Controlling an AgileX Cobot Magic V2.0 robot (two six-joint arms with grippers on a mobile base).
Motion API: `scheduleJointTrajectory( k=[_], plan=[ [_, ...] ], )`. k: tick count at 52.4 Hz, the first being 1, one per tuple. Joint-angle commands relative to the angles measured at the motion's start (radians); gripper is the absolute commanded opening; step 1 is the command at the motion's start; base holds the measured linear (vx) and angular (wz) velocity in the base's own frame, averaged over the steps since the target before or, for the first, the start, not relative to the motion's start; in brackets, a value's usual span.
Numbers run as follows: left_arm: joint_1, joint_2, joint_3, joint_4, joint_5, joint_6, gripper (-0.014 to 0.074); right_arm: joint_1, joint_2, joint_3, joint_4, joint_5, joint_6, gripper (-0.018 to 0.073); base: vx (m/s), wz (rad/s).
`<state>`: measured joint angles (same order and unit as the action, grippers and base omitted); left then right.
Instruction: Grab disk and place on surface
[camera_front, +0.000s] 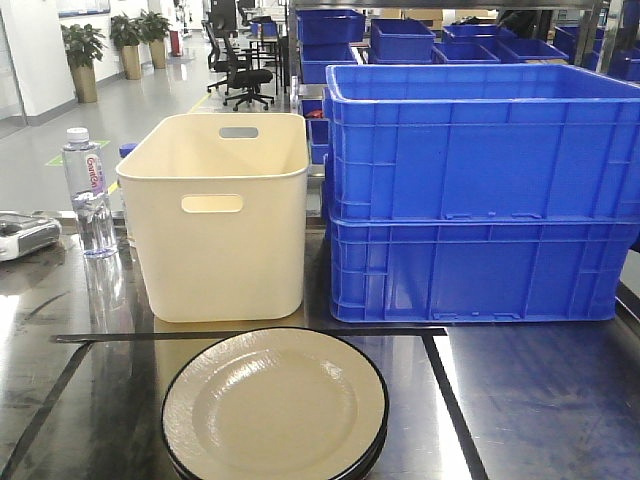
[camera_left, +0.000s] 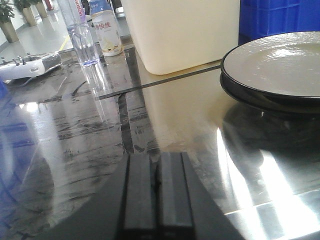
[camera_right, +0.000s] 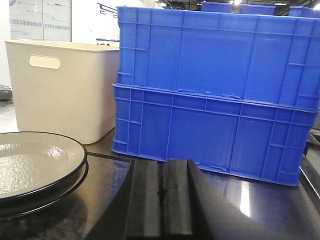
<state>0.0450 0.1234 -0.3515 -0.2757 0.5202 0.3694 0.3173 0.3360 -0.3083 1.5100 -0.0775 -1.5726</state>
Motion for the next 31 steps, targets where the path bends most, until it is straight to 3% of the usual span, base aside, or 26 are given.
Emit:
scheduleJointTrajectory(
  k=[1,13,18,24,31],
  plan=[
    [-0.009,0.012,-0.024,-0.022,-0.073,0.0,-0.0002,-0.003,0.007,-0.029,-0.006,-0.008,-0.001,-0.0009,0.0,0.0],
    [-0.009,0.012,-0.024,-0.02,-0.073,0.0,-0.0002,-0.003,0.007,-0.029,-0.006,-0.008,-0.001,-0.0009,0.0,0.0],
    [-0.009,0.012,-0.024,0.059,-0.085,-0.008,-0.0002,-0.003,0.007,-0.029,-0.006,-0.008,-0.001,-0.0009,0.0,0.0],
    [-0.009,0.009,0.017,0.145,-0.168,-0.11,-0.0002,-0.003,0.007,-0.029,-0.006,-0.008,-0.001,-0.0009,0.0,0.0],
    [-0.009,0.009,0.135,0.169,-0.278,-0.214,-0.0002,-0.003,0.007,-0.029,-0.006,-0.008,-0.001,-0.0009,0.0,0.0]
  ],
)
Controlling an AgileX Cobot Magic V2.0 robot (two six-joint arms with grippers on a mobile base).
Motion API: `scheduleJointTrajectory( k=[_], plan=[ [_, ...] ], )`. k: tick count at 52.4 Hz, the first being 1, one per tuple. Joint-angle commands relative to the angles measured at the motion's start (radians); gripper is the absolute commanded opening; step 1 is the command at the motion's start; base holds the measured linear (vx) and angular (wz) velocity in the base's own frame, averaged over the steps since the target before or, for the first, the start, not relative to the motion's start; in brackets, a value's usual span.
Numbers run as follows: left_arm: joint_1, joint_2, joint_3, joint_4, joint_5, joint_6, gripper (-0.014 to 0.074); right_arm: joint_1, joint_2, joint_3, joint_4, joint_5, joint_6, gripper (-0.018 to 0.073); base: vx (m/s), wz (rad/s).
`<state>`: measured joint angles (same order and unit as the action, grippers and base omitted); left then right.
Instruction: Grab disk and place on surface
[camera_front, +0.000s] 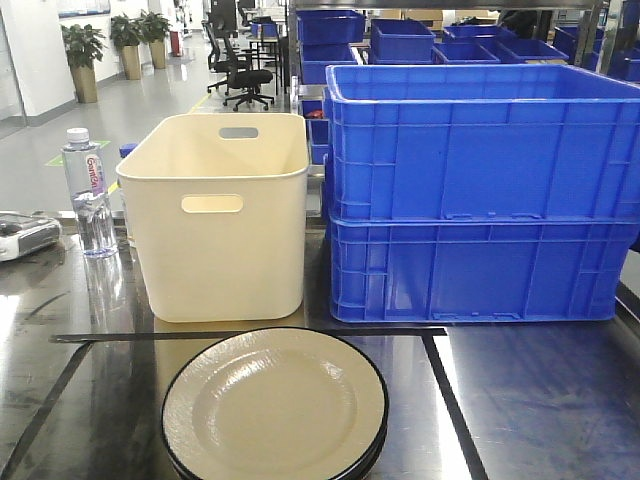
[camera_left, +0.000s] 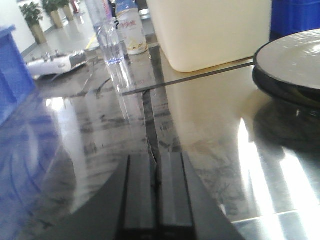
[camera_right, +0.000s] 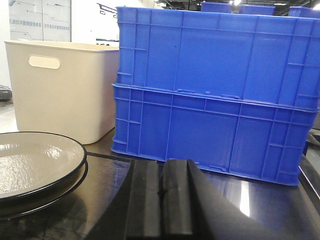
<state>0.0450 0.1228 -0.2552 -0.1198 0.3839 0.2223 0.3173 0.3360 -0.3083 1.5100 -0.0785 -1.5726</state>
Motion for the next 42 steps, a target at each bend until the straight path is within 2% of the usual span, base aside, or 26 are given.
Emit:
scheduleJointTrajectory(
  k=[1,7,12,15,42],
  plan=[
    [-0.009,0.01,0.054,0.015,-0.161,-0.072,-0.0002,-0.003,0.007,-0.029,-0.006,-0.007,-0.001,-0.0009,0.0,0.0],
    [-0.01,-0.028,0.191,0.018,-0.297,-0.078,-0.0002,-0.003,0.007,-0.029,-0.006,-0.007,-0.001,-0.0009,0.0,0.0],
    [-0.023,-0.129,0.309,0.024,-0.433,-0.078,-0.0002,-0.003,0.007,-0.029,-0.006,-0.007,-0.001,-0.0009,0.0,0.0],
    [-0.03,-0.154,0.295,0.042,-0.346,-0.061,-0.0002,-0.003,0.007,-0.029,-0.006,-0.007,-0.001,-0.0009,0.0,0.0],
    [-0.028,-0.138,0.296,0.058,-0.339,-0.049,-0.0002,-0.003,0.007,-0.028,-0.007,-0.004,-0.001,-0.0009,0.0,0.0]
  ],
)
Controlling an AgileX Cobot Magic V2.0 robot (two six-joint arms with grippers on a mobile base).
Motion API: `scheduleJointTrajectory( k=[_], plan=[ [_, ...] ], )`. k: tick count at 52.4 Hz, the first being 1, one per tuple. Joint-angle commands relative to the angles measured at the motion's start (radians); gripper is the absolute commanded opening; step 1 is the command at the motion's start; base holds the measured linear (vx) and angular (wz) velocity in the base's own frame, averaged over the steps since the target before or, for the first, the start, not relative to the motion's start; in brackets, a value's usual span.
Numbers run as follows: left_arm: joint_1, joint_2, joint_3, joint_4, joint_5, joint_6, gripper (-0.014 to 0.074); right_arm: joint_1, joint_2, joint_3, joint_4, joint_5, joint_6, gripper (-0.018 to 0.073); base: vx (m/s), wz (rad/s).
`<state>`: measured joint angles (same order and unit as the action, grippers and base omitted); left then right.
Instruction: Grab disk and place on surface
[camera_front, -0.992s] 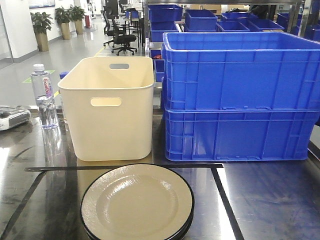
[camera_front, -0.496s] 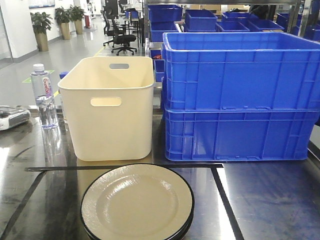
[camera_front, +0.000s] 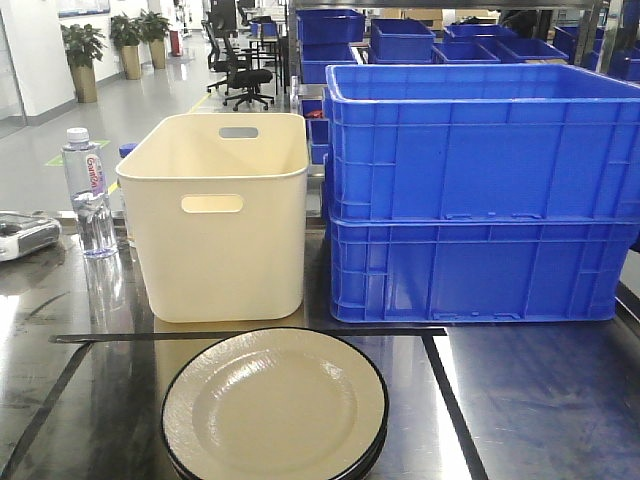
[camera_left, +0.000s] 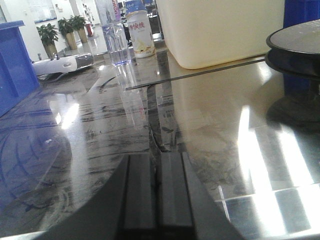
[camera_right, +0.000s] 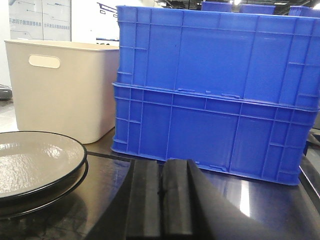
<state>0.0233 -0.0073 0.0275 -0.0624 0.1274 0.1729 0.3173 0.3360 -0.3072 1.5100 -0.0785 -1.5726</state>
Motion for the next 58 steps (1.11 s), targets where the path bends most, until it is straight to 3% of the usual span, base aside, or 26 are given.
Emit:
scheduleJointTrajectory(
  k=[1,32,36,39,43,51,55,58],
  plan=[
    [-0.007,-0.008,0.013,0.001,-0.082,0.0,-0.0002,-0.003,0.007,-0.029,-0.007,-0.004,-0.001,-0.0009,0.0,0.0],
    [-0.007,-0.008,0.013,0.001,-0.074,0.0,-0.0002,-0.003,0.007,-0.028,-0.007,-0.004,0.001,-0.0009,0.0,0.0],
    [-0.007,-0.008,0.013,0.001,-0.074,0.0,-0.0002,-0.003,0.007,-0.028,-0.047,-0.002,0.037,-0.0009,0.0,0.0],
    [-0.007,-0.008,0.013,0.001,-0.074,0.0,-0.0002,-0.003,0.007,-0.028,-0.153,0.01,0.141,-0.0009,0.0,0.0],
    [-0.007,-0.008,0.013,0.001,-0.074,0.0,-0.0002,-0.003,0.007,-0.028,-0.401,0.031,0.344,-0.0009,0.0,0.0],
    [-0.007,-0.008,0.013,0.001,-0.074,0.0,-0.0002,-0.003,0.007,-0.028,-0.996,0.078,0.955,-0.0009,0.0,0.0],
    [-0.007,-0.008,0.013,0.001,-0.074,0.0,-0.0002,-0.003,0.007,-0.028,-1.245,0.124,1.239,-0.0009,0.0,0.0],
    [-0.007,-0.008,0.013,0.001,-0.074,0.0,-0.0002,-0.003,0.007,-0.028,-1.37,0.164,1.398,-0.0009,0.0,0.0]
  ],
)
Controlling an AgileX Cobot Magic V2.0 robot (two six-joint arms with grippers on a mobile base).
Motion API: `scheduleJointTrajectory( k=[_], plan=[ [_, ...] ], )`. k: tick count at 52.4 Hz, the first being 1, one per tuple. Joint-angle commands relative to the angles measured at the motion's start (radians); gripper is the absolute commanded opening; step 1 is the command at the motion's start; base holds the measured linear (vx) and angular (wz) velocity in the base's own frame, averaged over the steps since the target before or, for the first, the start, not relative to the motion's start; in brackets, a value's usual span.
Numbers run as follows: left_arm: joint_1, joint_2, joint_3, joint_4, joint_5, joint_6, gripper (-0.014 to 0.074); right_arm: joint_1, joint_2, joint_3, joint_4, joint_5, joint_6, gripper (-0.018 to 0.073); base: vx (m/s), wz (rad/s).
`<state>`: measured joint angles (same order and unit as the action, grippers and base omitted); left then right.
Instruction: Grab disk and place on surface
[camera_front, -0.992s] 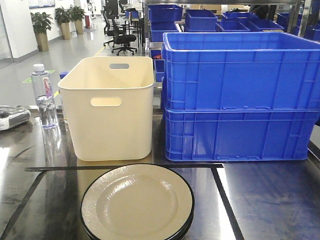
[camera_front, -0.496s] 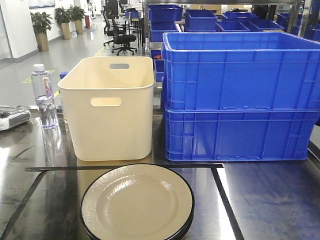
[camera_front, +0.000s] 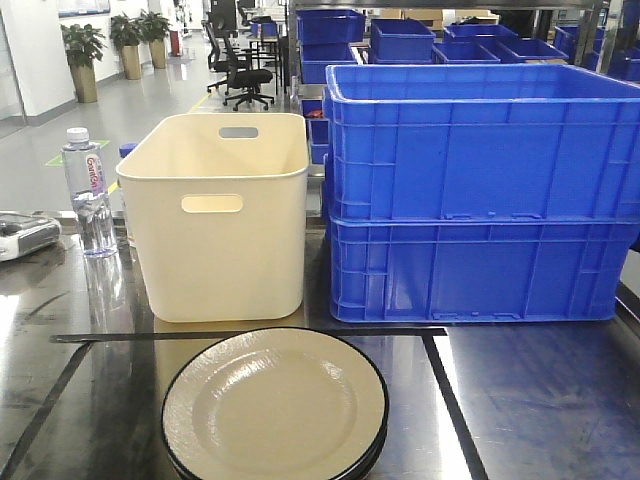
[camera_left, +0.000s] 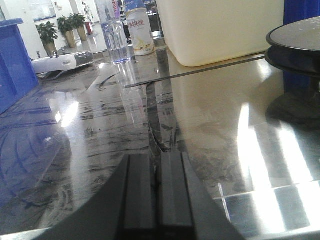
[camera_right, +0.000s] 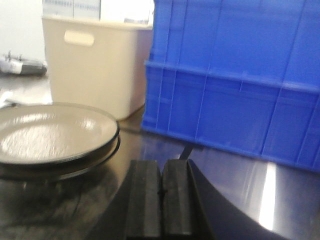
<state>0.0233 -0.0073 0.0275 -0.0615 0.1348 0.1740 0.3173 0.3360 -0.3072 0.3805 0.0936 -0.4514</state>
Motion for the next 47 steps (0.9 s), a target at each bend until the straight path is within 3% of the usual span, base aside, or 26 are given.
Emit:
scheduleJointTrajectory(
  k=[1,6,11,18,27,36,47],
  plan=[
    [-0.007,-0.008,0.013,0.0,-0.081,-0.001,-0.0002,-0.003,0.007,-0.028,-0.286,0.005,0.327,-0.0009,0.0,0.0],
    [-0.007,-0.008,0.013,0.0,-0.081,-0.001,-0.0002,-0.003,0.007,-0.028,-0.432,0.042,0.471,-0.0009,0.0,0.0],
    [-0.007,-0.008,0.013,0.0,-0.081,-0.001,-0.0002,-0.003,0.006,-0.005,-0.503,0.011,0.496,-0.0009,0.0,0.0],
    [-0.007,-0.008,0.013,0.0,-0.081,-0.001,-0.0002,-0.024,-0.027,0.12,-0.491,-0.127,0.496,-0.0009,0.0,0.0],
    [-0.007,-0.008,0.013,0.0,-0.081,-0.001,-0.0002,-0.175,-0.137,0.325,-0.429,-0.233,0.53,-0.0009,0.0,0.0],
    [-0.007,-0.008,0.013,0.0,-0.081,-0.001,-0.0002,-0.28,-0.291,0.356,-0.467,-0.101,0.524,-0.0009,0.0,0.0],
    [-0.007,-0.009,0.013,0.0,-0.078,-0.001,-0.0001,-0.303,-0.354,0.356,-0.478,-0.094,0.528,-0.0009,0.0,0.0]
  ],
)
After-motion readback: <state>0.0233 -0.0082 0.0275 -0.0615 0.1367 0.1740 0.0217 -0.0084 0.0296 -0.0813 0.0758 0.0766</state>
